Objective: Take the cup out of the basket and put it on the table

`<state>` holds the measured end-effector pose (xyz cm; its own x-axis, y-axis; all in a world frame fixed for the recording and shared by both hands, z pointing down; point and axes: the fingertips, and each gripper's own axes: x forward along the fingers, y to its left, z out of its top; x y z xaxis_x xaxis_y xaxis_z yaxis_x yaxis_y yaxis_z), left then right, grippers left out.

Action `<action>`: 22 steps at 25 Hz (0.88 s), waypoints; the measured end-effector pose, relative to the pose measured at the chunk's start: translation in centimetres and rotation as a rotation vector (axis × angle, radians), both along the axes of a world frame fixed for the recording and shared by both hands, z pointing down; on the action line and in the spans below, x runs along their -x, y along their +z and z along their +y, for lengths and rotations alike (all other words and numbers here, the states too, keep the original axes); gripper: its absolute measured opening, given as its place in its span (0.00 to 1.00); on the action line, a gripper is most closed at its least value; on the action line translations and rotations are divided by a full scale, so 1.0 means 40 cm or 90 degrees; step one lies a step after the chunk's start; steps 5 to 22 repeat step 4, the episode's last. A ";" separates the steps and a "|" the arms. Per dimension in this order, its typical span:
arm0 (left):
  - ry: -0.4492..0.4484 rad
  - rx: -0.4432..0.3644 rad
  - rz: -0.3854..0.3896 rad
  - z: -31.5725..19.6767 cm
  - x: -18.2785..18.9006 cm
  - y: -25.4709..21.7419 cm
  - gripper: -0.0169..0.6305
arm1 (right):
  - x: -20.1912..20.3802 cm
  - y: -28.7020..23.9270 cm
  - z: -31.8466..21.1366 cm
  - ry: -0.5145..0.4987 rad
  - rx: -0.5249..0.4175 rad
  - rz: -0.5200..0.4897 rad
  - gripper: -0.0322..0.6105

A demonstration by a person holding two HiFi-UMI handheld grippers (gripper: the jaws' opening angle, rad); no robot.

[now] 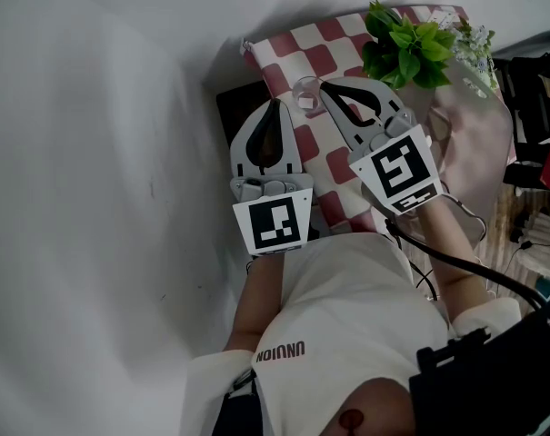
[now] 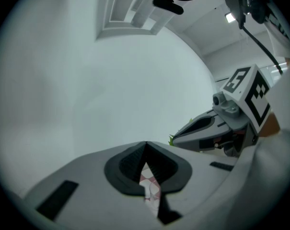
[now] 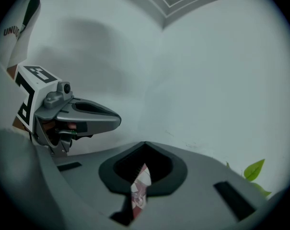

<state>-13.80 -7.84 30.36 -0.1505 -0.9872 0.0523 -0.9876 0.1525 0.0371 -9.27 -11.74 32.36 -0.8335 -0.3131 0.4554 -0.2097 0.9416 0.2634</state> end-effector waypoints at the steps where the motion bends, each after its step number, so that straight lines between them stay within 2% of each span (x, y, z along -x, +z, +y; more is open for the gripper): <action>1: 0.000 0.000 0.001 0.000 0.000 0.001 0.04 | 0.000 0.000 0.000 -0.001 0.000 0.000 0.08; 22: -0.001 0.002 0.001 0.001 -0.001 0.002 0.04 | 0.001 0.000 0.002 -0.002 -0.001 0.000 0.08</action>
